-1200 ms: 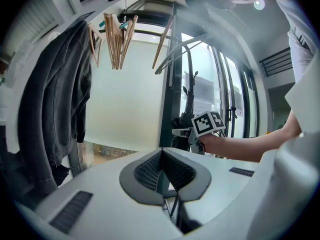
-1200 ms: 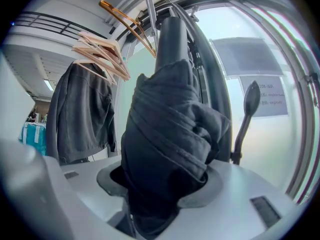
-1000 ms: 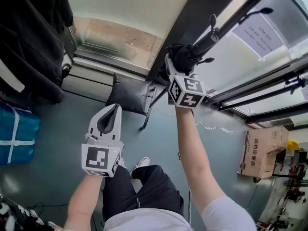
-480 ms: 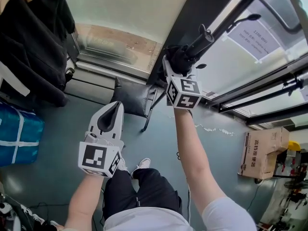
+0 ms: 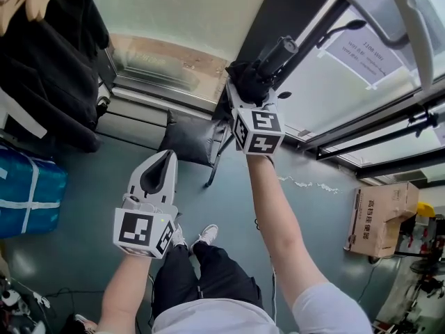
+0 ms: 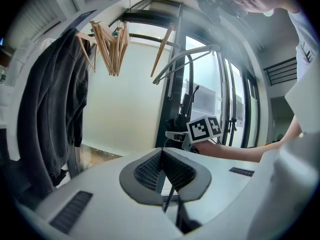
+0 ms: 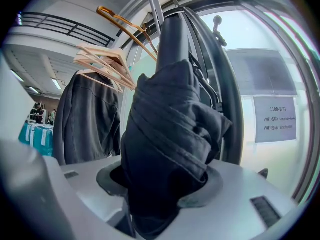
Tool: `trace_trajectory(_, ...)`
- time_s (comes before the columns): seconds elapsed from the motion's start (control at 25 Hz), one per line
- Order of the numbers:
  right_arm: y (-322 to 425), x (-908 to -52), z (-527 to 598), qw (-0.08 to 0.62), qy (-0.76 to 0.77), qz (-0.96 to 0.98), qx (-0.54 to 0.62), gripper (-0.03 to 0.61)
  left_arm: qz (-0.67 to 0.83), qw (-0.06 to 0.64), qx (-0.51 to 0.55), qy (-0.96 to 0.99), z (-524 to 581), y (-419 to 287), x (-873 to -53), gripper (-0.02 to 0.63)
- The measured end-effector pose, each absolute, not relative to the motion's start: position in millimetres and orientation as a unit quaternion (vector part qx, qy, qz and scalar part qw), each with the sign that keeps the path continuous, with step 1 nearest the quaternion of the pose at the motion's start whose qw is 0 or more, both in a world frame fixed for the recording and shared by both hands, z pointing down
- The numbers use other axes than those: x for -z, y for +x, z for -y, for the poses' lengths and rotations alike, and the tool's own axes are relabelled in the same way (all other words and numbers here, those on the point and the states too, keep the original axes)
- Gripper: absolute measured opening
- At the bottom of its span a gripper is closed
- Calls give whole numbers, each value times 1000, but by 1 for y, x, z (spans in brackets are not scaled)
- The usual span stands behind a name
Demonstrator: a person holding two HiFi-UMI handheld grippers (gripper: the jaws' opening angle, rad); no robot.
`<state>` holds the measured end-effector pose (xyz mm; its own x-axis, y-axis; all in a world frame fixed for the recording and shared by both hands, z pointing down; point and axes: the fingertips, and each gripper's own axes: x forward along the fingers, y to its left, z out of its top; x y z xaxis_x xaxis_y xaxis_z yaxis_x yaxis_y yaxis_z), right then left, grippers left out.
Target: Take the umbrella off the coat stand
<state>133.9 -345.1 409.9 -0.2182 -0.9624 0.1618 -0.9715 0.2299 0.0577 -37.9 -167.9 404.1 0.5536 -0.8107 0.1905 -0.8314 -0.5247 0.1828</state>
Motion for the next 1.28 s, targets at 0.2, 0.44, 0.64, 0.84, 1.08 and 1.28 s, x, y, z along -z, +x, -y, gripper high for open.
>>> trace_trajectory(0.2, 130, -405, 349, 70, 618, 782, -45, 245, 485, 123, -52, 864, 162, -52, -399, 23)
trace_trajectory(0.44, 134, -400, 363, 64, 613, 785, -57, 245, 505, 131, -66, 851, 155, -66, -402, 23)
trace_trajectory(0.64, 127, -396, 369, 58, 609, 789, -59, 245, 512, 126, -75, 847, 152, -70, -398, 23)
trace_trajectory(0.84, 113, -394, 373, 52, 597, 798, -69, 245, 519, 123, -77, 843, 151, -77, -394, 23)
trace_trajectory(1.08, 109, -393, 380, 54, 594, 800, -70, 247, 524, 122, -83, 839, 151, -85, -396, 23)
trace_trajectory(1.28, 103, -393, 385, 72, 585, 806, -58, 245, 524, 129, -84, 837, 152, -86, -401, 23)
